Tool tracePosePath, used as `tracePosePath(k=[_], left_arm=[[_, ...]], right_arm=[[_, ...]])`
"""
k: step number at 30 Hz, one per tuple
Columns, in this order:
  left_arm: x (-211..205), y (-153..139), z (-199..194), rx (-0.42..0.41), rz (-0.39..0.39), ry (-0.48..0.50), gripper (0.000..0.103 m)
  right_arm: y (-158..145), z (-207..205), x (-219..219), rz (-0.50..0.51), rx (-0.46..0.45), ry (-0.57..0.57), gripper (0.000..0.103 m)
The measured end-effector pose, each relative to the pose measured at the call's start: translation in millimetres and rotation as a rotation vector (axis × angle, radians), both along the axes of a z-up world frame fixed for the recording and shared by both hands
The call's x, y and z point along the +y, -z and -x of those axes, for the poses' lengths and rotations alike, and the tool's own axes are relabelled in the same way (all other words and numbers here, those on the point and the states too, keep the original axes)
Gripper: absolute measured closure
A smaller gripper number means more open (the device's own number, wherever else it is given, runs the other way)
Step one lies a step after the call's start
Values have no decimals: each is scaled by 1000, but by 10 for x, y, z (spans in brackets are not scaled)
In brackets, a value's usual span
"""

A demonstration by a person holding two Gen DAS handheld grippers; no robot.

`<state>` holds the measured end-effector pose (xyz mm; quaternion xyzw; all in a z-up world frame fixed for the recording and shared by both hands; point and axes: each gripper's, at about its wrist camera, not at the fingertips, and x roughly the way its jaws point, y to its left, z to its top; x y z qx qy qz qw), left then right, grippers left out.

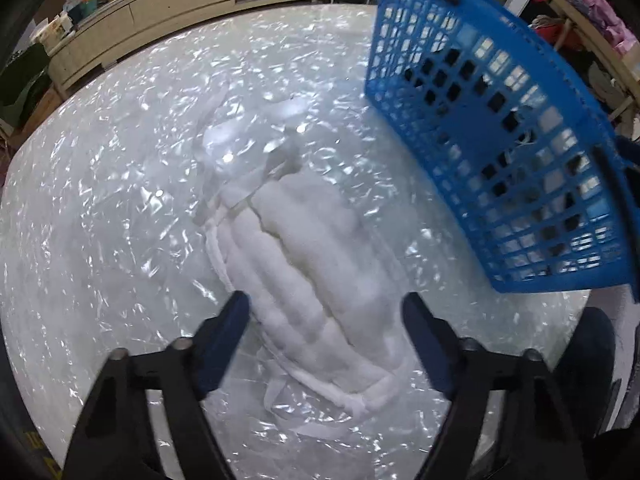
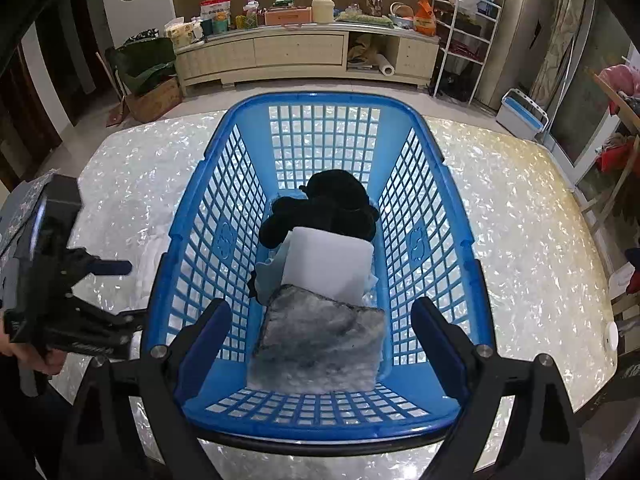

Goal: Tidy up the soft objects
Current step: 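Lower the left gripper onto the white quilted towel and close on it, then lift the white towel with the left gripper and carry it over the basket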

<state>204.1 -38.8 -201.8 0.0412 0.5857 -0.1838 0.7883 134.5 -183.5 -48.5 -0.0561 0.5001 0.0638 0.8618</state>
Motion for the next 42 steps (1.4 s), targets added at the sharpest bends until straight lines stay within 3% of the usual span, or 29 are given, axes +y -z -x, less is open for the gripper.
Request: tracePosePath(k=[5,11,13,15,17,23,27,30,42], left_arm=[[2,120,-56,31,-21,-12,37],[-98,178,-23,6,-73,19,43],[-154,200,-23,-4,-95,37,52],[-165,197,-25,-9,-96,25,71],[-164,186,-28,-26,-96,14,78],[-101,116,-48,-16,-38,-4,80],[-57,-68,82,-23,5,1,80],[-20,-317,195,-56,26,-6,80],[-34,-1515,641,-246,98,-8,80]], right_arm=[[-42,35,-8,-13,-15,3,12],[-42,47,-29,-22,-22,8,12],[-33,55,-54,-29,-22,10,12],[-11,49,-62,-32,-18,14,12],[17,60,-91,-37,-12,22,12],[30,89,-182,-49,-4,39,12],[-22,112,-250,-55,-14,53,11],[-59,144,-279,-69,-19,54,1],[-180,354,-329,-92,-33,28,0]])
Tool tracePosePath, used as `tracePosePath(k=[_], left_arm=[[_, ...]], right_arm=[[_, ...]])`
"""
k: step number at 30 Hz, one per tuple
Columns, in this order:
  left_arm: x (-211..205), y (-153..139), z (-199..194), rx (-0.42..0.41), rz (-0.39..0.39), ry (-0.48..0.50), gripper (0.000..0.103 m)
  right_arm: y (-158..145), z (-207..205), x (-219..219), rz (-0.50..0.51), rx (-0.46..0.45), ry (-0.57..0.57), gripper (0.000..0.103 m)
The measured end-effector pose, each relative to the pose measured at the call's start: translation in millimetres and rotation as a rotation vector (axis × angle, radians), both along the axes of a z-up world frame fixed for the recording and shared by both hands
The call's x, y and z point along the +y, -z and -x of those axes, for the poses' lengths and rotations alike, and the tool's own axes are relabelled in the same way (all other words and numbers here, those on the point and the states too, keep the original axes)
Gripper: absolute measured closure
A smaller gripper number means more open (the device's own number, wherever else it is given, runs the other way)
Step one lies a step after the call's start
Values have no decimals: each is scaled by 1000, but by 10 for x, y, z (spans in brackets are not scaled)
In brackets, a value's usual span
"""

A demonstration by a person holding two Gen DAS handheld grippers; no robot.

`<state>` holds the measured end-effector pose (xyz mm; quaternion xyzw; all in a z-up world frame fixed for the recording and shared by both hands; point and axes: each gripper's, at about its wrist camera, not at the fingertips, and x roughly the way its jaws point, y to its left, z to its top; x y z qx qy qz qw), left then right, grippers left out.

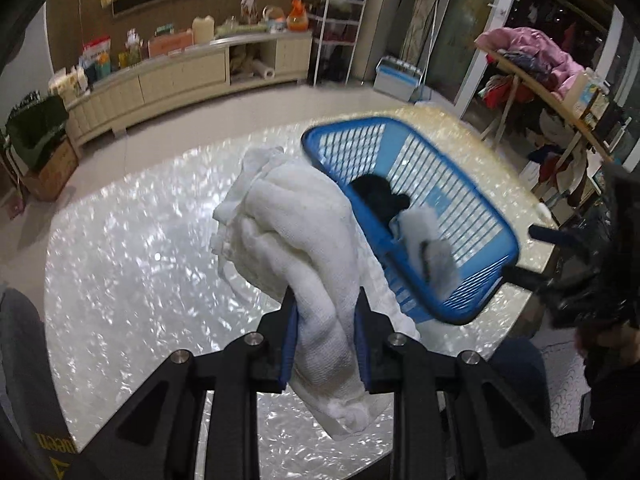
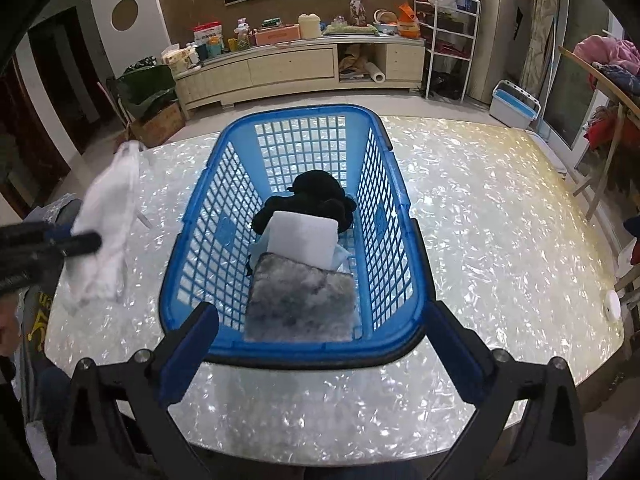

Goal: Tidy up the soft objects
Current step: 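Lift the white towel with the left gripper and carry it over the basket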

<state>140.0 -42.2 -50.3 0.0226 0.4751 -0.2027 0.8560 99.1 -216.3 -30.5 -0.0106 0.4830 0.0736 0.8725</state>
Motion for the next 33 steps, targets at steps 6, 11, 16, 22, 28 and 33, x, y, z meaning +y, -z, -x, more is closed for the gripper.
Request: tracePosePath(k=[6,11,16,22,28,33], left_arm=[[-113,-350,90,-62,4,15,80],[-251,-630,202,-111,-2,29,80],[-458,-767,282,-141,-11,58,80],[-750,-812,292,-144,0,107,80],[-1052,-678,220,-115,-12,156,80],[-1260,-543,114,-92,-27,190,80]], right_arm=[[-67,109,-25,-13,-14,-31,0],[-128,159,-85,-28,-37,-40,0],[-190,212,-121,-44,-63,-51,0],[-209,219,-206,-47,-79,-55,0],[-189,194,-364,-46,-83,-43,0],[-130,152,-534,-55,-76,-14,0]])
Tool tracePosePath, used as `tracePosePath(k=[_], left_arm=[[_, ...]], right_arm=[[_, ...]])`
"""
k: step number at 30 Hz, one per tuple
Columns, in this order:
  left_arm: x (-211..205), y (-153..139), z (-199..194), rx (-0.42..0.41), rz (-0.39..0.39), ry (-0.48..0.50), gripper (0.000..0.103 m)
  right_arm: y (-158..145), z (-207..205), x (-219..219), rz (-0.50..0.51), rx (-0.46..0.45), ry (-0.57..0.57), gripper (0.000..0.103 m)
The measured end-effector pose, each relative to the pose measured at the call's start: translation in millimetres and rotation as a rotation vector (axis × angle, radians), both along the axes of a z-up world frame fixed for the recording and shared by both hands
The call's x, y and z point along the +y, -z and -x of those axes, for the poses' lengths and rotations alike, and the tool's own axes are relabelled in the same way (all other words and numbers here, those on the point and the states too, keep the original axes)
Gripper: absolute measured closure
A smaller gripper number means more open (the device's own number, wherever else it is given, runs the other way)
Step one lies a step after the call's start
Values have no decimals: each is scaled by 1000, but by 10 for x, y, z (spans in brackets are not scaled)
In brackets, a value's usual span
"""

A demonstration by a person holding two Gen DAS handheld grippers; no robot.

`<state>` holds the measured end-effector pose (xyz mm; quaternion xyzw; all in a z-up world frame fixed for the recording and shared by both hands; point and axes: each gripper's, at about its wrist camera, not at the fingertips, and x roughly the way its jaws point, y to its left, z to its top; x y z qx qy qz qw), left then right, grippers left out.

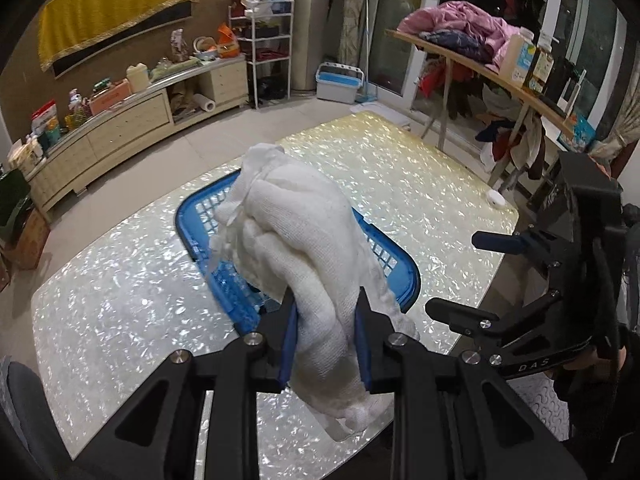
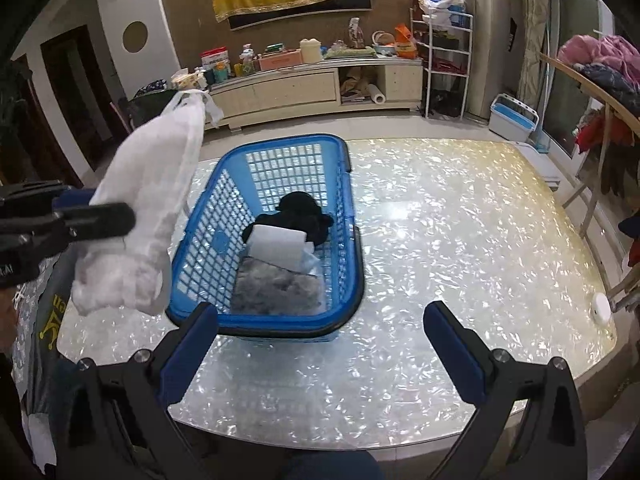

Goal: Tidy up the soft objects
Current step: 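Lift the white towel with the left gripper and carry it over the basket, then lower the towel into the basket and open the left gripper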

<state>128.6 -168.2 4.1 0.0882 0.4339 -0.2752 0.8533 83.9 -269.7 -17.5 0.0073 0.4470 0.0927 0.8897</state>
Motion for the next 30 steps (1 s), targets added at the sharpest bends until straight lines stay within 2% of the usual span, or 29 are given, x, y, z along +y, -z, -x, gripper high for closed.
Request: tracePosePath(k=[14,22,25,27,30], left_arm=[[-368,627,-429,64,-87,19,79],[-391,922,-638,105,-119,-7,74],[-395,998,-651,102,-156,-17,58],[-383,1012,-651,96,-150,-13,40],[-345,986,-642,66,-141,-21,27]], right_arm=[[190,-167,-207,-42,29,14,0],[299,-244,-223,-65,58,4,0],[291,-249,-204,-72,60,3,0],[299,-256,-209,-77,65,3,0],[314,-241,-214,-78,74,4,0]])
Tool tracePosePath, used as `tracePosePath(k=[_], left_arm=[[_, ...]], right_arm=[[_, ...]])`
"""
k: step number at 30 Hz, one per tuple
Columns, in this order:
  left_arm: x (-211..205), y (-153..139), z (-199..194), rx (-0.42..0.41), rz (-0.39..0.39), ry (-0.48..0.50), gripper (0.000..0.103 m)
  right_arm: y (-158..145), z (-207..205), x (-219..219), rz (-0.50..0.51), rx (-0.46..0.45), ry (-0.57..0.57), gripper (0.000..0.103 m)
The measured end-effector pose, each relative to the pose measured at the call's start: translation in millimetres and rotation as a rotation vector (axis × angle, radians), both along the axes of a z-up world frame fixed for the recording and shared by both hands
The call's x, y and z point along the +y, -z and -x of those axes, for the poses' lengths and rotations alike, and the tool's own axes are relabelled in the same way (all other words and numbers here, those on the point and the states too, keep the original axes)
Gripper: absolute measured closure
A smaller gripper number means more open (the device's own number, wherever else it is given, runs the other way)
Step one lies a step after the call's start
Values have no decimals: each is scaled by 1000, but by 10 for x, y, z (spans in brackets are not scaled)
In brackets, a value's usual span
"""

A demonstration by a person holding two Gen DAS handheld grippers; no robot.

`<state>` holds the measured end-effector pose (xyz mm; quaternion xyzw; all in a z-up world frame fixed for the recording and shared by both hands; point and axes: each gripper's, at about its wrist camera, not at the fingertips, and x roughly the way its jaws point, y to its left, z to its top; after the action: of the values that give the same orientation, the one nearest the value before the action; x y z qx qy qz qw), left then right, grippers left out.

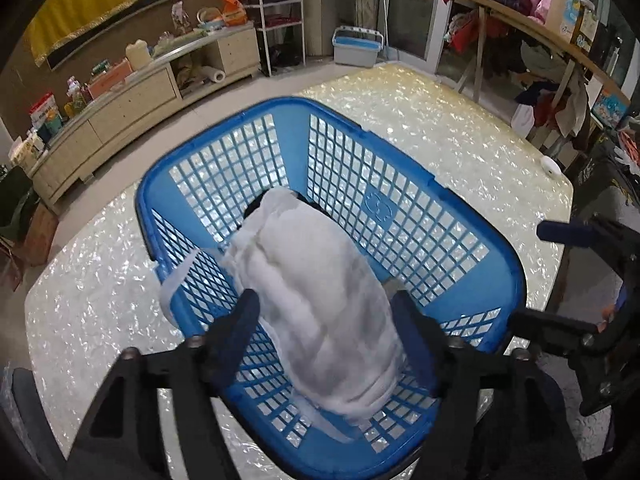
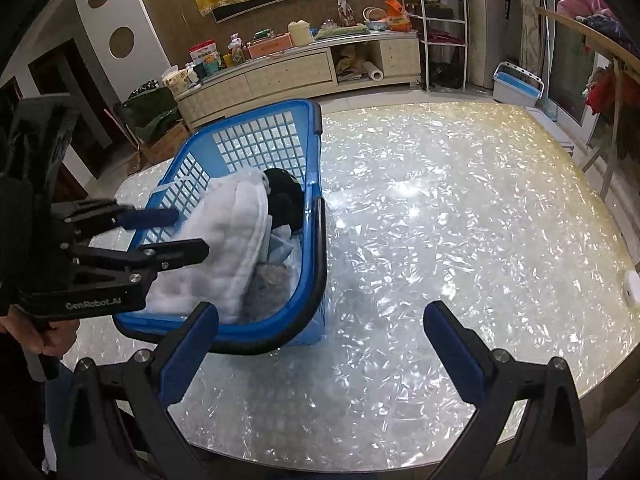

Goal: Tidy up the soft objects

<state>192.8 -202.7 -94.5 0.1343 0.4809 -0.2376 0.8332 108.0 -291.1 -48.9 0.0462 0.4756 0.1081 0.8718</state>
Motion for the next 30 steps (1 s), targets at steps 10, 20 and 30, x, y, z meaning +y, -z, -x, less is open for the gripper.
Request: tracePosePath(k=[10,20,30], left_arm=[[163,-306,301,-129,-17,-110,20],[683,-822,1058,-284,90,-283,14],[978,-1194,1655,-378,113,-367,12]], right_arm=[[-91,262,37,-53,3,46,0],[-465,613,264,-32,-84,18,0],[-1173,1065,520,-6,-321,17,0]])
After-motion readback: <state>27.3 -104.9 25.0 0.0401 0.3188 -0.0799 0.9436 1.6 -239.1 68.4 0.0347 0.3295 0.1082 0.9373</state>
